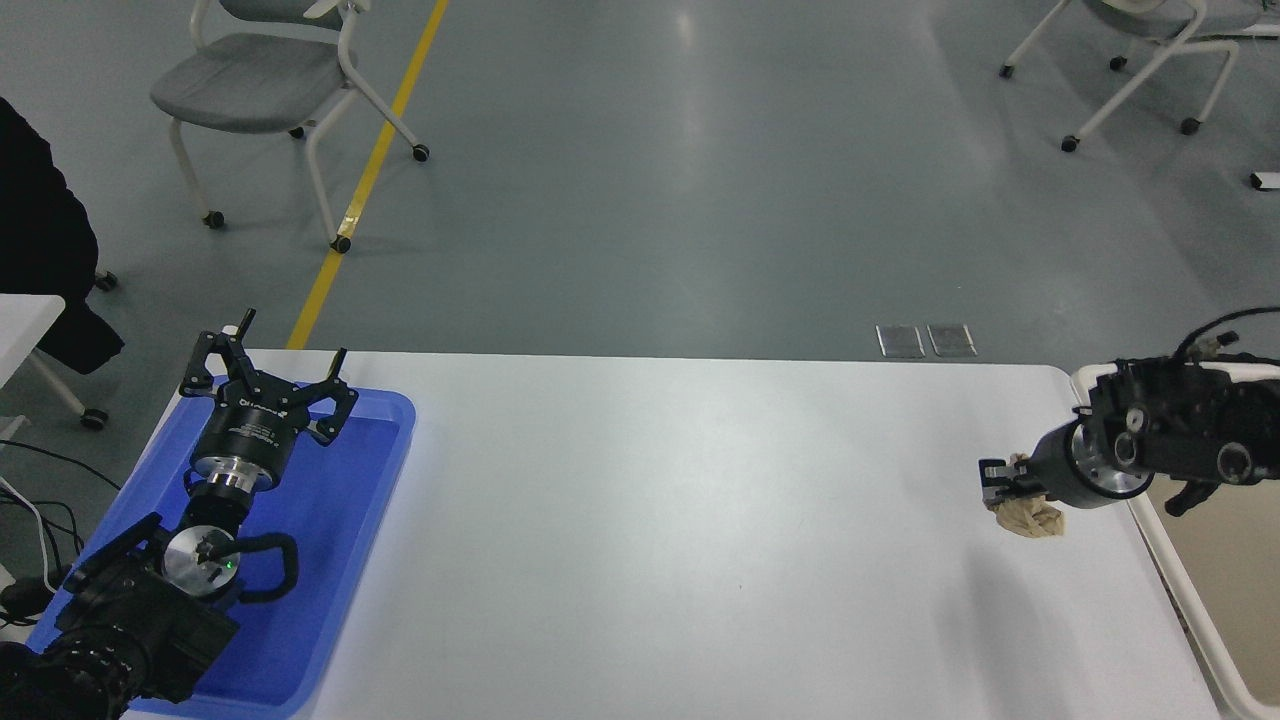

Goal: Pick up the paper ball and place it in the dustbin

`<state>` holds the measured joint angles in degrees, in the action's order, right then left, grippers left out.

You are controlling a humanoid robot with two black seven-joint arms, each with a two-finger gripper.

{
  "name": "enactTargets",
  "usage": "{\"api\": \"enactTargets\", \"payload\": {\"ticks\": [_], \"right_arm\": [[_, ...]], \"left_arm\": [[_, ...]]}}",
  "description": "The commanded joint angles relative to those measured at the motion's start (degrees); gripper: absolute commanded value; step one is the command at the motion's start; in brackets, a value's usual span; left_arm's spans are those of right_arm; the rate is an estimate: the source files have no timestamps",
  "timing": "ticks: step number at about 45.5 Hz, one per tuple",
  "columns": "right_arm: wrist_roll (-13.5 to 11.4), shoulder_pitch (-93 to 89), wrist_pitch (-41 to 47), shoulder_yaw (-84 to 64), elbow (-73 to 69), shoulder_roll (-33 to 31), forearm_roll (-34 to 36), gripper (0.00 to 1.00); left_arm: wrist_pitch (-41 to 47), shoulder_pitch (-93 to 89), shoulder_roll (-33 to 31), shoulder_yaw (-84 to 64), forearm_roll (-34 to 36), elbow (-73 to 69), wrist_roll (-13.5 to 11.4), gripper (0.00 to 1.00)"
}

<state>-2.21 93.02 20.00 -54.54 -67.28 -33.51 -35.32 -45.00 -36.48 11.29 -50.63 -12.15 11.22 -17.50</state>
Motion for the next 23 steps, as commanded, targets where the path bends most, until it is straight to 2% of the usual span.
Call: {"api": "enactTargets", "payload": {"ticks": [1,12,23], "right_arm": [[-0.08,23.33,4.43,-12.17,-12.87,-1.56,3.86,0.0],[-0.17,34.5,8.03,-16.04,-18.06,-0.68,4.12,0.0],[-0.34,38.11,10.94,-17.18,-18.41,-0.77,4.04,0.0]], "left_arm": [[0.0,0.01,0.05,0.0,0.02,0.12,0.01,1.0],[0.0,0.09,0.14,0.0,0.02,-0.06,0.01,1.0],[0.0,0.09,0.14,-0.09,0.02,-0.06,0.01,1.0]]}}
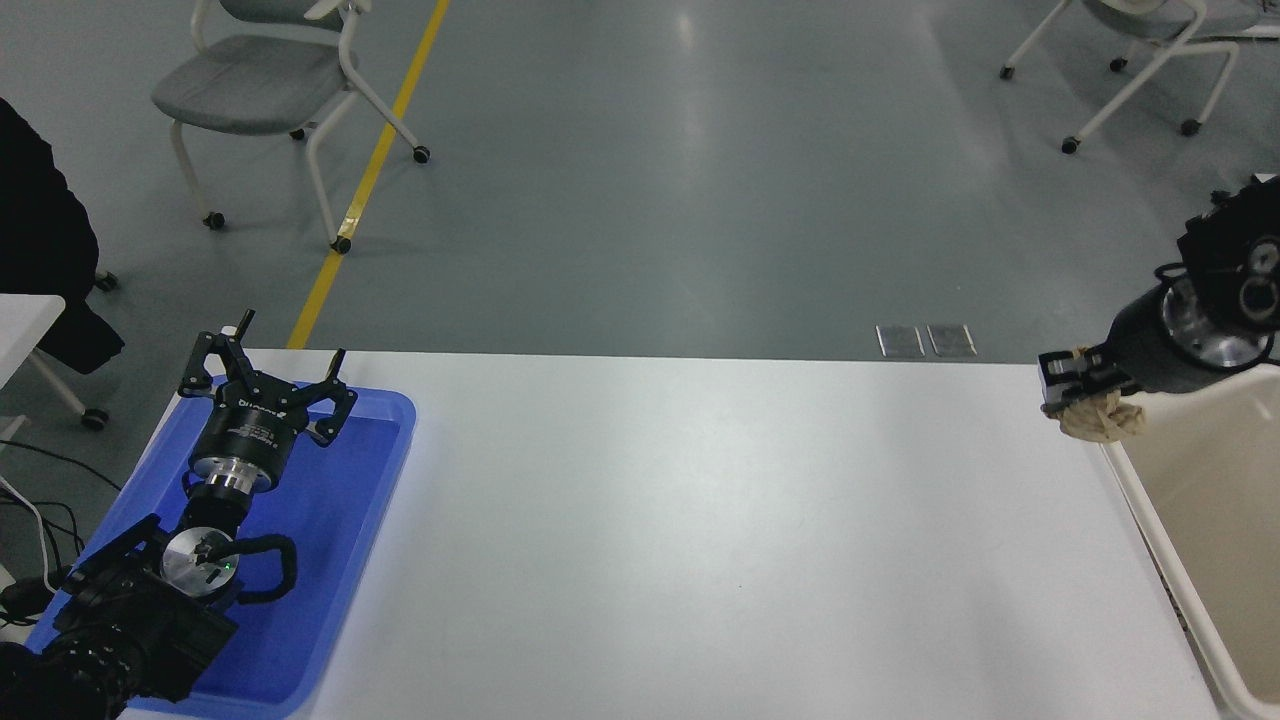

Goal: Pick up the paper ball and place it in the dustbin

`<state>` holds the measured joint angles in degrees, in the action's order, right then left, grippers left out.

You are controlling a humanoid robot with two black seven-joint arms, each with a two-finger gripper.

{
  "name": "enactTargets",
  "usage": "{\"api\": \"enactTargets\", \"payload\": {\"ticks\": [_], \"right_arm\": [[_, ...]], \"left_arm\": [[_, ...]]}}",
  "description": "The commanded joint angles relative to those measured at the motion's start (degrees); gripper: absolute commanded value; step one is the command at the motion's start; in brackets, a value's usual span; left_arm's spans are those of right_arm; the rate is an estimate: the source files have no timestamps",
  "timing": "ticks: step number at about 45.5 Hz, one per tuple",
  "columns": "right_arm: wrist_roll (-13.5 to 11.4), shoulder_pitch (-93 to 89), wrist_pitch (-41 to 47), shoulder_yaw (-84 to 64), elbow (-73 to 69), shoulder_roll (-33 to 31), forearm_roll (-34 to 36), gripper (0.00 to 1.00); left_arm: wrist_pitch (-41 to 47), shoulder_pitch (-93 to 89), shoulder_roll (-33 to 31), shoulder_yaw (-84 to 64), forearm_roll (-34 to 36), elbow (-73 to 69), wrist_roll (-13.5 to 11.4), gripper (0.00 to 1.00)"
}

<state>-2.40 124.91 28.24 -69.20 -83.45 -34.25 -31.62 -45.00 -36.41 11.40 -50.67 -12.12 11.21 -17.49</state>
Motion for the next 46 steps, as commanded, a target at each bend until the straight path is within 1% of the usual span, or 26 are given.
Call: {"api": "enactTargets", "payload": {"ticks": [1,12,18,24,28,31,34,36,41,46], "right_arm": [[-0.15,6.31,2.69,-2.61,-2.24,-0.03,0.33,0.0],[-0.07,5.79,2.78,-5.85,-0.14,-1.08,-0.81,0.0],[0.11,1.67,2.78,-7.79,5.48,-6.35,-1.77,0.0],[0.72,-6.06,2.61,-6.3,17.16,-12.85,-8.19,0.0],[1.43,-14.49,2.52,-1.83,26.47,-16.46,-9.69,0.0],[2.74,-22.49,2.17,3.18,33.85,-17.87,-9.86,0.0],[4.06,-31.62,1.73,9.32,41.15,-17.96,-9.86,0.0],[4.5,-37.78,1.55,14.24,45.63,-17.79,-9.86,0.0],[4.68,-52.46,1.02,27.25,57.24,-16.03,-9.86,0.0],[4.86,-63.81,0.59,35.62,66.21,-11.55,-9.78,0.0]], "left_arm": [[0.0,0.03,0.03,-0.04,0.0,0.13,0.0,1.0],[0.0,0.02,0.03,0.05,0.0,-0.04,0.0,1.0],[0.0,0.02,0.03,0.05,0.0,-0.04,0.0,1.0],[0.0,0.02,0.03,0.05,0.0,-0.04,0.0,1.0],[0.0,0.03,0.03,0.05,0.0,-0.04,0.0,1.0],[0.0,-0.06,0.03,0.05,0.0,-0.04,0.0,1.0],[0.0,0.03,0.03,0.05,0.0,-0.04,0.0,1.0],[0.0,0.02,0.03,0.05,0.0,0.13,0.0,1.0],[0.0,-0.06,0.03,0.05,0.0,-0.04,0.0,1.0],[0.0,-0.06,0.03,0.05,0.0,-0.04,0.0,1.0]]}}
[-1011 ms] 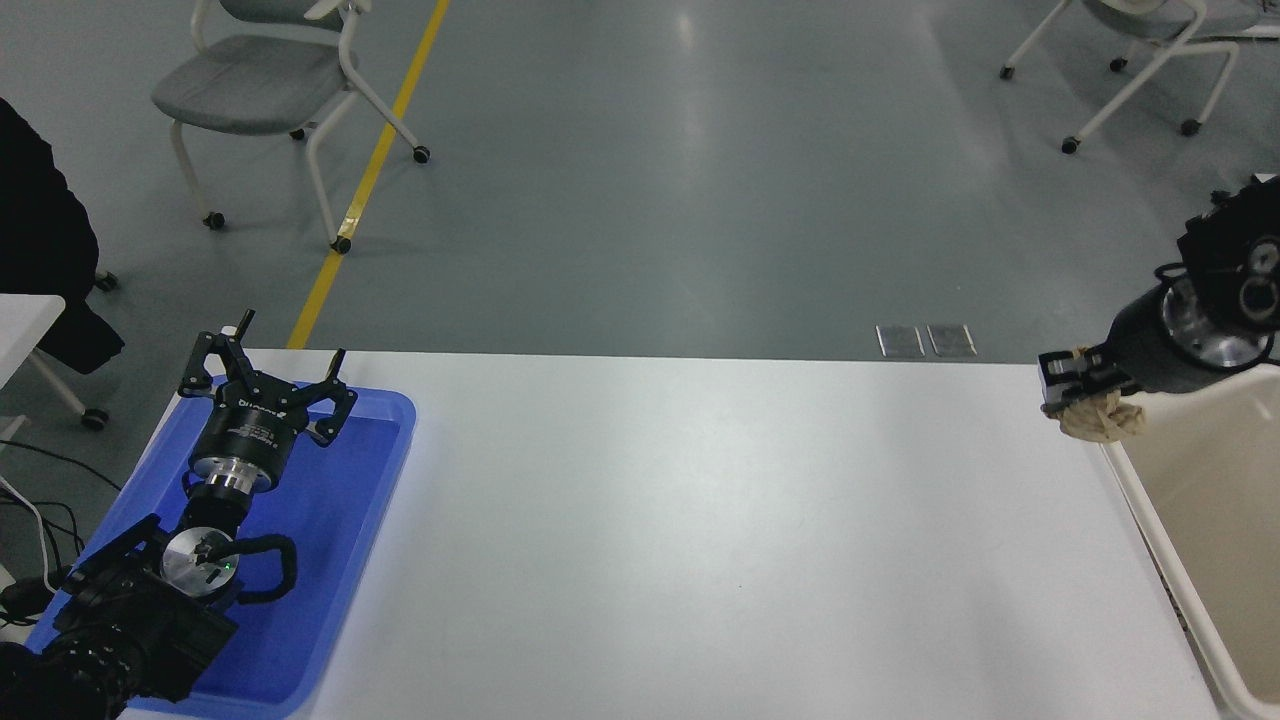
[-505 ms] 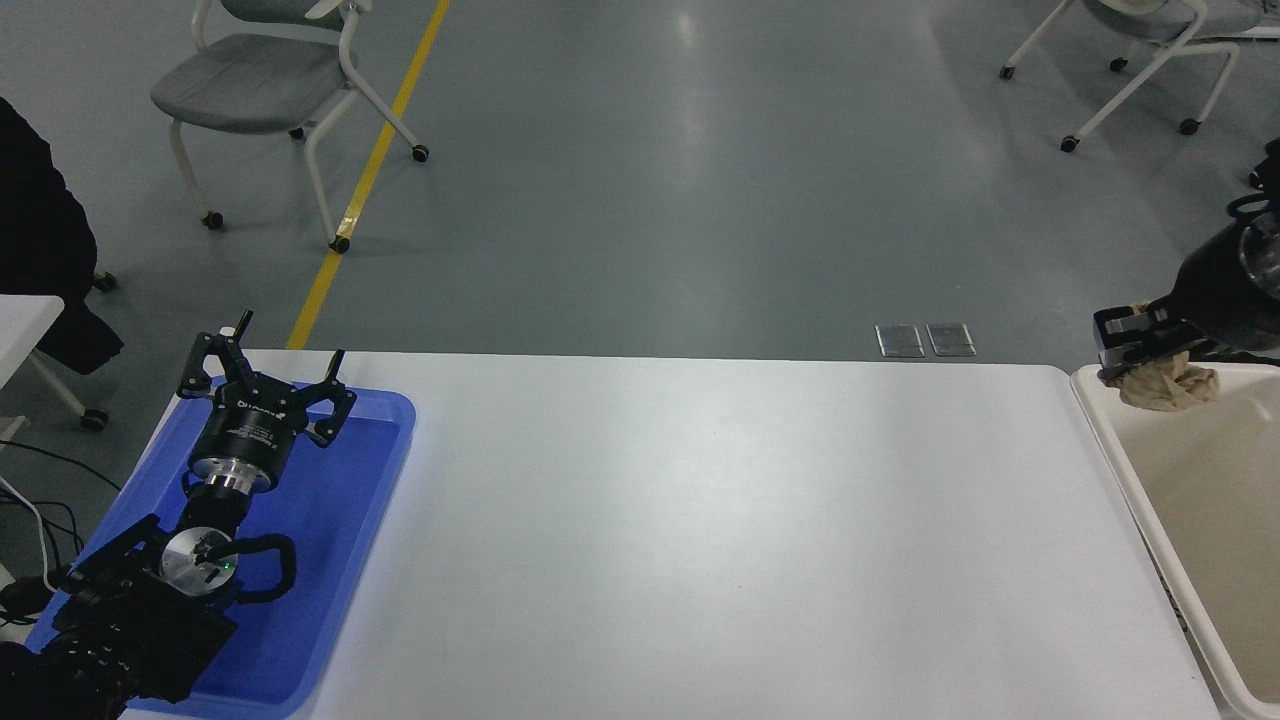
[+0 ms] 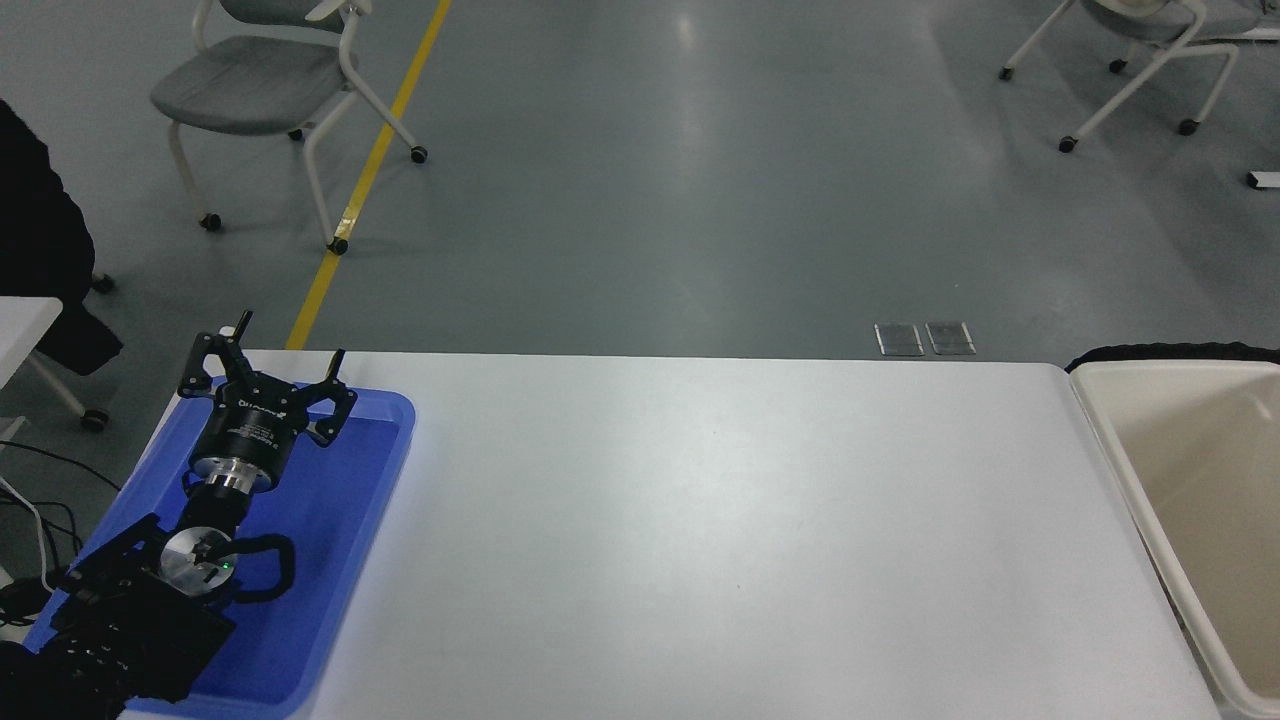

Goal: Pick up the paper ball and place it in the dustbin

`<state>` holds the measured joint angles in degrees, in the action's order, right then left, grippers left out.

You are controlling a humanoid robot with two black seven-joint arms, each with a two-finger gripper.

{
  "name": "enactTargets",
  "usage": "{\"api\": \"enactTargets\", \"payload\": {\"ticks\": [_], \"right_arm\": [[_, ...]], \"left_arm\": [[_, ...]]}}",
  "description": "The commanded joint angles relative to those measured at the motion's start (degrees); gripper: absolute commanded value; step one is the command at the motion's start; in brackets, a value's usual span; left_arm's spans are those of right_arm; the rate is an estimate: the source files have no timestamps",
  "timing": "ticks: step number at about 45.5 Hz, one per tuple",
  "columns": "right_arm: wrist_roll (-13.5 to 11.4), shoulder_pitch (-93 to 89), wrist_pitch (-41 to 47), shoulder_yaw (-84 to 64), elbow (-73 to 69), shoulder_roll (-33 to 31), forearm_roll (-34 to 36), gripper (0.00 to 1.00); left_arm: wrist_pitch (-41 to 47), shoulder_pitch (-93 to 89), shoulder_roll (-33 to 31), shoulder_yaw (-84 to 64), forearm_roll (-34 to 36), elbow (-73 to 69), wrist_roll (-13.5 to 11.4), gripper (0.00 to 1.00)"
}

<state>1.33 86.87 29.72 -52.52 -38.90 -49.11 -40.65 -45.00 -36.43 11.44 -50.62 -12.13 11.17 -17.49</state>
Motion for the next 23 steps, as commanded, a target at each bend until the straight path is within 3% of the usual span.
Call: {"api": "enactTargets", "payload": {"ticks": [1,8,16,23], "right_arm": [[1.31,-27.36,-1.24,20.08,23.07,4.02,-0.48,0.0],[1.31,-35.27,-6.33,22.72,28.18,9.99,2.59,0.0],[0.78,-43.8,-12.22,22.81,32.57,18.08,10.85,0.0],[0.7,-45.56,-15.74,23.16,32.31,20.28,12.0,0.0]], "left_arm": [[0.0,-0.04,-0.02,0.0,0.0,-0.01,0.0,1.0],[0.0,-0.04,-0.02,0.0,0.0,-0.01,0.0,1.0],[0.0,-0.04,-0.02,0.0,0.0,-0.01,0.0,1.0],[0.0,-0.04,-0.02,0.0,0.0,-0.01,0.0,1.0]]}}
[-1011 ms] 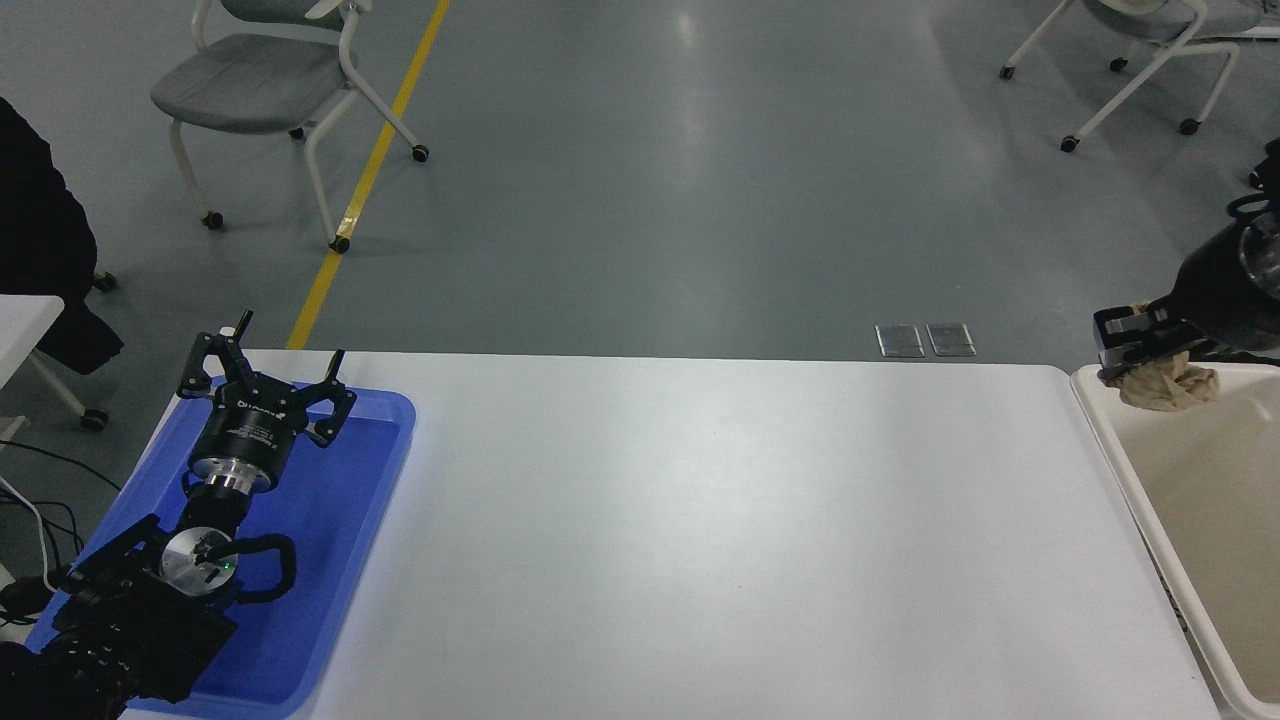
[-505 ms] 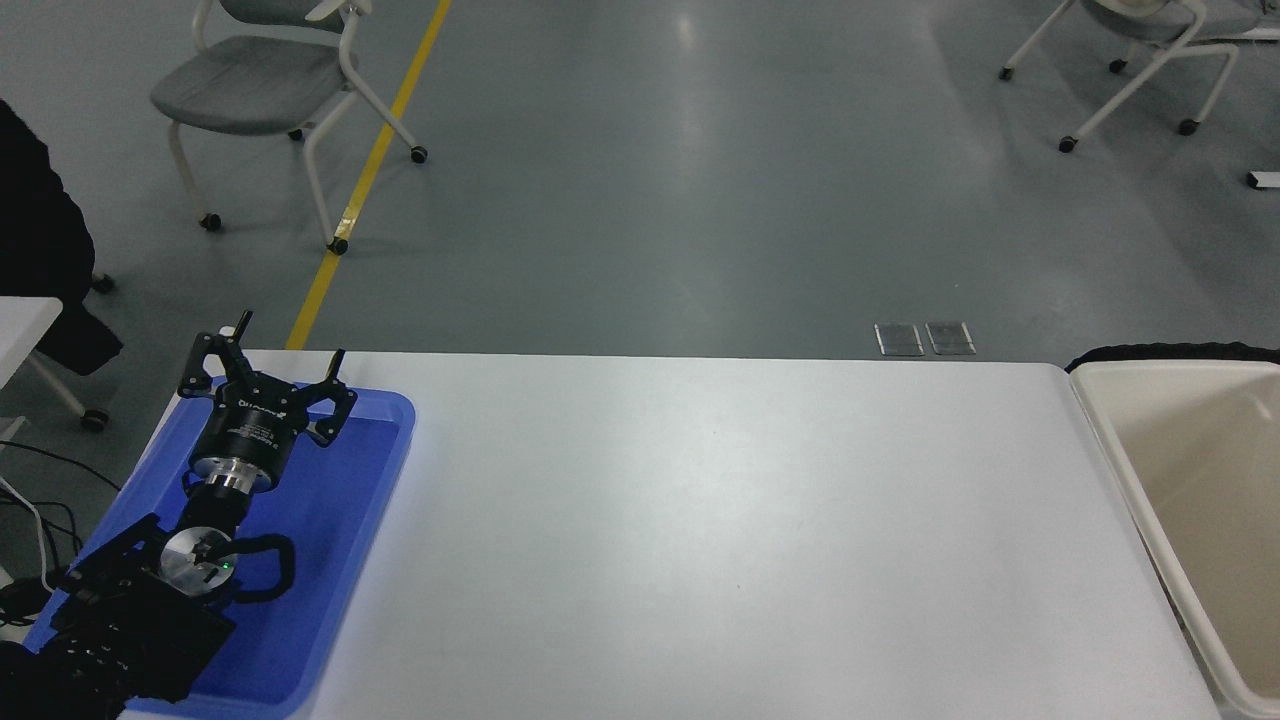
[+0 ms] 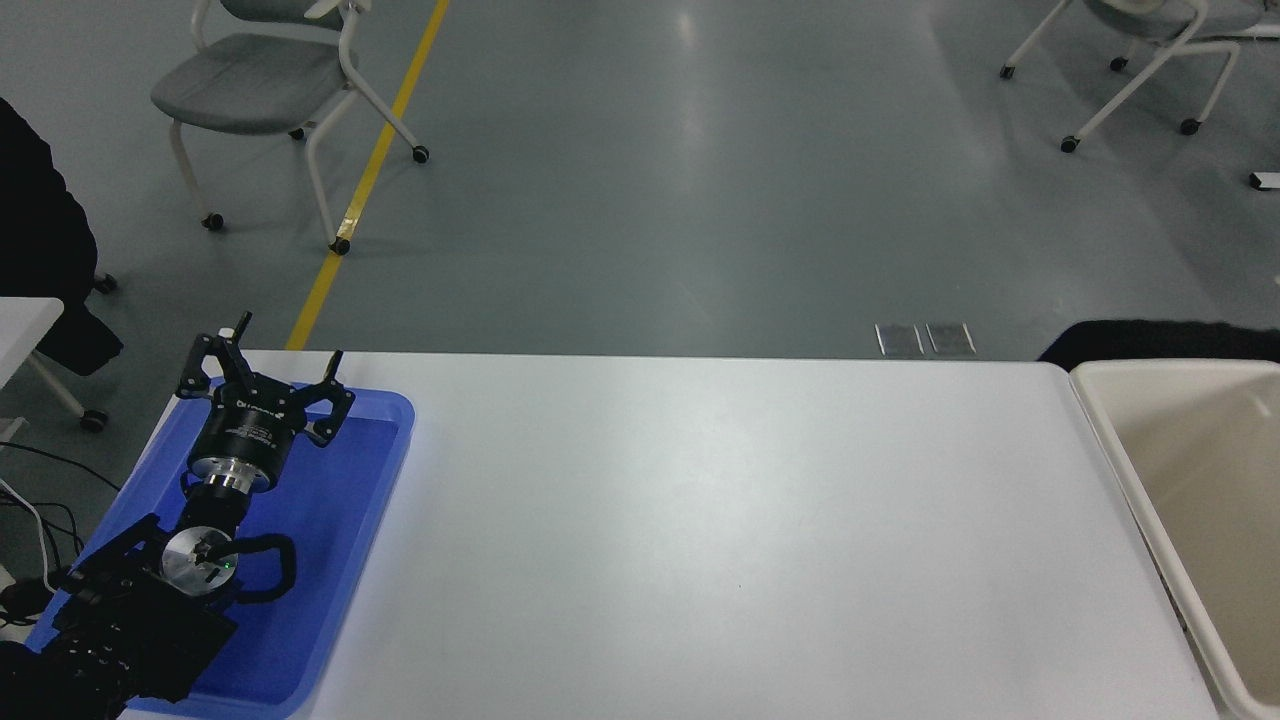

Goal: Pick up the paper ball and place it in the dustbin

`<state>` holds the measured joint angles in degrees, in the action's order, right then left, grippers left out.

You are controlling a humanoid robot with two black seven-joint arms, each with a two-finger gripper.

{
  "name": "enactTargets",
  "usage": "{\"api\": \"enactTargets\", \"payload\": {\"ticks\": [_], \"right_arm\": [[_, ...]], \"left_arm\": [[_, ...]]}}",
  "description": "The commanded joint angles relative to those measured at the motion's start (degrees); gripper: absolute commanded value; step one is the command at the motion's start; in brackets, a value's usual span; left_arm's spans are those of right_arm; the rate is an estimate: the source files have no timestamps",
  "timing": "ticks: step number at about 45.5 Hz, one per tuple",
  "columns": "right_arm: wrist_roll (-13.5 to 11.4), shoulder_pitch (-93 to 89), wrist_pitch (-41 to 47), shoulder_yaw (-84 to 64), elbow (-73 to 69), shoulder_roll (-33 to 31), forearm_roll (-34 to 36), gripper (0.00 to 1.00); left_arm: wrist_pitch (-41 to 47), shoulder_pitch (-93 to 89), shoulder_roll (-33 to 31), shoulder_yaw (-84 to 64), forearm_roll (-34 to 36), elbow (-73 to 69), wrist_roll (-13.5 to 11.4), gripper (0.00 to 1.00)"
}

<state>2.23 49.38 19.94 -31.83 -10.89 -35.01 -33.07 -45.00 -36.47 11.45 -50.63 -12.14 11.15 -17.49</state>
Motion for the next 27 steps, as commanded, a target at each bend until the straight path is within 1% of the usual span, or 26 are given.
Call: {"api": "enactTargets", "payload": {"ticks": [1,10,23,24,25,26,27], "right_arm": [[-0.21,-8.33,-6.49,2.74,4.21,6.53,4.41,0.0],[-0.39,-9.65,-7.82,7.48,4.3,8.29,4.33,0.0],[-0.39,-9.74,-9.57,8.28,4.38,8.73,4.41,0.0],[-0.39,-9.74,-9.66,8.45,4.38,8.73,4.41,0.02],[-0.39,-9.74,-9.84,8.63,4.38,8.73,4.41,0.06],[-0.39,-9.74,-10.01,8.8,4.38,8.73,4.41,0.13],[-0.39,-9.74,-10.1,8.8,4.38,8.73,4.41,0.24]], "left_arm": [[0.0,0.0,-0.02,0.0,0.01,0.01,0.0,1.0],[0.0,0.0,-0.02,0.0,0.01,0.01,0.0,1.0],[0.0,0.0,-0.11,0.0,0.01,0.01,0.0,1.0],[0.0,0.0,-0.02,0.0,0.01,0.01,0.0,1.0],[0.0,0.0,-0.02,0.0,0.01,0.01,0.0,1.0],[0.0,0.0,-0.02,0.0,0.01,0.01,0.0,1.0],[0.0,0.0,-0.02,0.0,0.01,0.01,0.0,1.0]]}}
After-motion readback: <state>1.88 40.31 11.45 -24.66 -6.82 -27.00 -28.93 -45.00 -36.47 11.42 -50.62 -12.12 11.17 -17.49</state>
